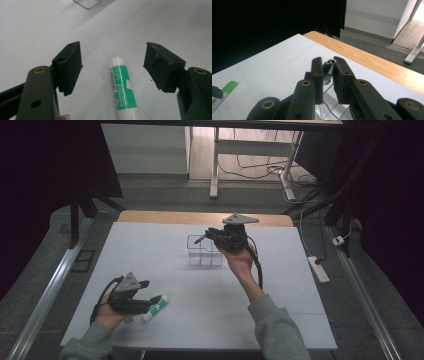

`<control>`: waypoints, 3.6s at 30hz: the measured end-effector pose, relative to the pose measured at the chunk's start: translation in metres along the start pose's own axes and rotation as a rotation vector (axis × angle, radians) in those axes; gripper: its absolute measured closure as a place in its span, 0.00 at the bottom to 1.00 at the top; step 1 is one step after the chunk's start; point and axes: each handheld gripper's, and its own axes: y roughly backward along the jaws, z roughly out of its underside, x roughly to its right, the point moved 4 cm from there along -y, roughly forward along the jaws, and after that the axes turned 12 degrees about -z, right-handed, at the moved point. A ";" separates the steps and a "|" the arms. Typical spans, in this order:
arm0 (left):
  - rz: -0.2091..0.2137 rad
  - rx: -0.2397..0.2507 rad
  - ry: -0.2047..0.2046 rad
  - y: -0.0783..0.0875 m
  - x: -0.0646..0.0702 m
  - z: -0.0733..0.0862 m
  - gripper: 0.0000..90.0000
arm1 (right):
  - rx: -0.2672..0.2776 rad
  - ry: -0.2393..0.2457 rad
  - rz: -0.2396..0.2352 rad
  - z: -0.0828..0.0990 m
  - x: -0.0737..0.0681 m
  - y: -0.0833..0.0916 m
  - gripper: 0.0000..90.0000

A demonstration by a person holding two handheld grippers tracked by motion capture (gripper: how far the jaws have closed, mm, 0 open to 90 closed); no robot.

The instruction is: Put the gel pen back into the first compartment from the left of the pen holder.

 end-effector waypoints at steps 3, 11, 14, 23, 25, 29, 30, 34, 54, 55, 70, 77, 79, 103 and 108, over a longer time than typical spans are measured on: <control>-0.001 -0.001 0.000 0.000 0.000 0.000 0.33 | -0.023 0.002 -0.011 0.002 0.000 -0.005 0.70; -0.001 -0.003 -0.001 -0.001 0.000 0.001 0.33 | -0.020 0.031 0.033 0.003 -0.004 -0.003 0.53; -0.002 -0.003 -0.002 -0.001 0.000 0.001 0.33 | -0.015 0.027 0.023 0.005 -0.005 0.000 0.52; -0.002 -0.003 0.000 -0.001 -0.001 0.001 0.33 | -0.005 0.025 0.002 0.016 -0.005 0.012 0.52; -0.003 -0.002 0.000 -0.001 -0.001 0.001 0.33 | -0.005 0.029 0.002 0.019 -0.005 0.015 0.52; -0.003 -0.003 -0.001 -0.001 -0.001 0.001 0.33 | 0.001 0.025 -0.006 0.025 -0.007 0.023 0.52; -0.003 -0.003 -0.001 -0.001 -0.001 0.001 0.33 | 0.002 0.025 -0.007 0.027 -0.007 0.026 0.52; -0.004 -0.002 -0.001 -0.001 -0.001 0.001 0.33 | 0.011 0.019 -0.018 0.034 -0.010 0.038 0.52; -0.010 -0.004 -0.001 0.000 -0.001 0.001 0.33 | -0.042 0.016 0.016 0.085 -0.008 0.102 0.52; -0.010 -0.004 -0.001 0.000 -0.001 0.001 0.33 | -0.046 0.016 0.019 0.088 -0.008 0.105 0.52; -0.019 0.002 0.005 0.001 -0.003 0.000 0.33 | -0.113 0.004 0.061 0.140 0.000 0.149 0.52; -0.026 0.012 0.014 0.005 -0.006 -0.001 0.33 | -0.130 -0.005 0.090 0.157 0.004 0.168 0.52; -0.029 0.017 0.017 0.007 -0.008 -0.001 0.33 | -0.133 -0.002 0.093 0.161 0.005 0.170 0.52; -0.062 -0.002 0.096 0.027 -0.042 0.002 0.33 | -0.194 -0.020 0.077 0.174 0.008 0.164 0.51; -0.074 -0.019 0.100 0.026 -0.046 0.005 0.33 | -0.202 -0.019 0.078 0.175 0.008 0.164 0.51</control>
